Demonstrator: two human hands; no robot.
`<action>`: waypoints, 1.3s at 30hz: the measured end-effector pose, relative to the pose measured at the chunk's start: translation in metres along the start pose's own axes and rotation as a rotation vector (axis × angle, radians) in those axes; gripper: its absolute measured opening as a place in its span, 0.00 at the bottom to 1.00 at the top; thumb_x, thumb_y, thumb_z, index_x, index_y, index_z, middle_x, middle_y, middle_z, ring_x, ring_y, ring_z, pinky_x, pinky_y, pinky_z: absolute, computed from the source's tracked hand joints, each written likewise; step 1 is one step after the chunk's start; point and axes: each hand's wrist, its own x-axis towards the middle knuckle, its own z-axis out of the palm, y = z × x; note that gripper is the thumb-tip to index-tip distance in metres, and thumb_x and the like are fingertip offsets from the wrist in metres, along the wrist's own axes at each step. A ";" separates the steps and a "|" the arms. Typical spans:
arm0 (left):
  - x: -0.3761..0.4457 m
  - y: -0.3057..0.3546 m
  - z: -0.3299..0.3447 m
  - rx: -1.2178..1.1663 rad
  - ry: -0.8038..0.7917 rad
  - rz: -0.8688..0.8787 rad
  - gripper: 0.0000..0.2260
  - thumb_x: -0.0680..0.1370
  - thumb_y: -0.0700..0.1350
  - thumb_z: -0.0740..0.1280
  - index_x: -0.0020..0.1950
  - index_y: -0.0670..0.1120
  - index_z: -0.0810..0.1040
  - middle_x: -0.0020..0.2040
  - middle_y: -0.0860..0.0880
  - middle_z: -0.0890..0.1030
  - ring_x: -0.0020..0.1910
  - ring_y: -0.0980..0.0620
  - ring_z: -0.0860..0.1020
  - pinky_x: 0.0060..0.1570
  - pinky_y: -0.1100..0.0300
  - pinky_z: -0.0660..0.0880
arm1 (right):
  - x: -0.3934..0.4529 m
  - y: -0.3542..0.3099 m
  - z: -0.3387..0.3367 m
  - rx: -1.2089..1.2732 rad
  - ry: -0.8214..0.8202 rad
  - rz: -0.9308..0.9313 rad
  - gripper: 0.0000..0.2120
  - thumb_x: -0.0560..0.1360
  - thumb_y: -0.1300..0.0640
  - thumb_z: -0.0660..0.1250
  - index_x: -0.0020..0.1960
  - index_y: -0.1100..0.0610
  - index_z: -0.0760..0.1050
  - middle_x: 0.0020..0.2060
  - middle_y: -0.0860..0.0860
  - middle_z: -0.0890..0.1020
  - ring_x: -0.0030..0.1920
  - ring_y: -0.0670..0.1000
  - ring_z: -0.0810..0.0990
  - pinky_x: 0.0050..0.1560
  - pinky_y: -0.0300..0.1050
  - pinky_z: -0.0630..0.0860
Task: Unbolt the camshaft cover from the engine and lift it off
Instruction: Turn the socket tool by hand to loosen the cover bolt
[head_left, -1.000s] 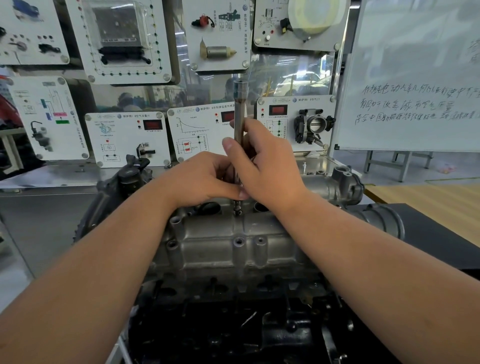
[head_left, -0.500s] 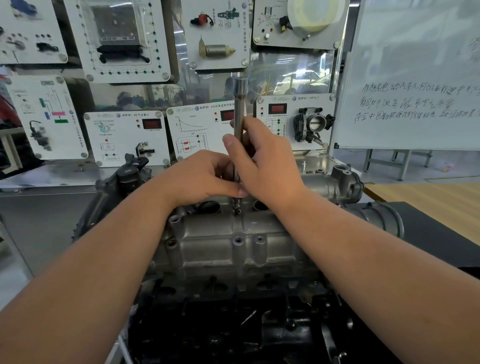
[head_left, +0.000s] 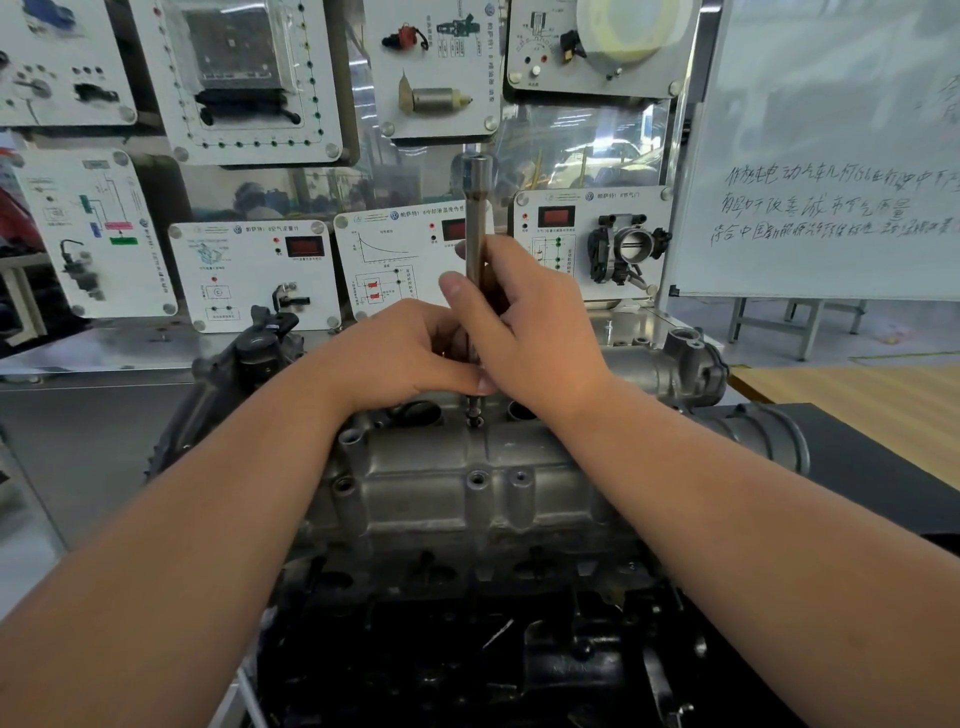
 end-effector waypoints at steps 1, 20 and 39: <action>0.001 -0.002 0.000 0.006 -0.005 -0.003 0.17 0.64 0.59 0.76 0.46 0.49 0.85 0.43 0.48 0.86 0.46 0.48 0.84 0.52 0.52 0.78 | 0.000 -0.001 0.000 0.002 -0.005 0.001 0.10 0.81 0.54 0.65 0.48 0.61 0.74 0.30 0.48 0.75 0.32 0.50 0.75 0.36 0.50 0.73; 0.000 -0.003 0.001 -0.059 -0.023 -0.005 0.02 0.72 0.46 0.77 0.42 0.51 0.86 0.34 0.49 0.84 0.32 0.59 0.78 0.39 0.65 0.72 | 0.002 0.003 0.001 -0.011 -0.008 0.046 0.11 0.83 0.57 0.61 0.44 0.62 0.72 0.27 0.48 0.74 0.26 0.44 0.72 0.30 0.43 0.67; 0.000 0.000 0.000 -0.032 0.023 0.000 0.15 0.64 0.58 0.77 0.46 0.52 0.87 0.44 0.49 0.87 0.49 0.48 0.85 0.58 0.50 0.78 | 0.001 0.002 0.000 0.030 -0.041 -0.001 0.10 0.82 0.56 0.62 0.45 0.61 0.73 0.29 0.46 0.73 0.31 0.51 0.74 0.33 0.46 0.70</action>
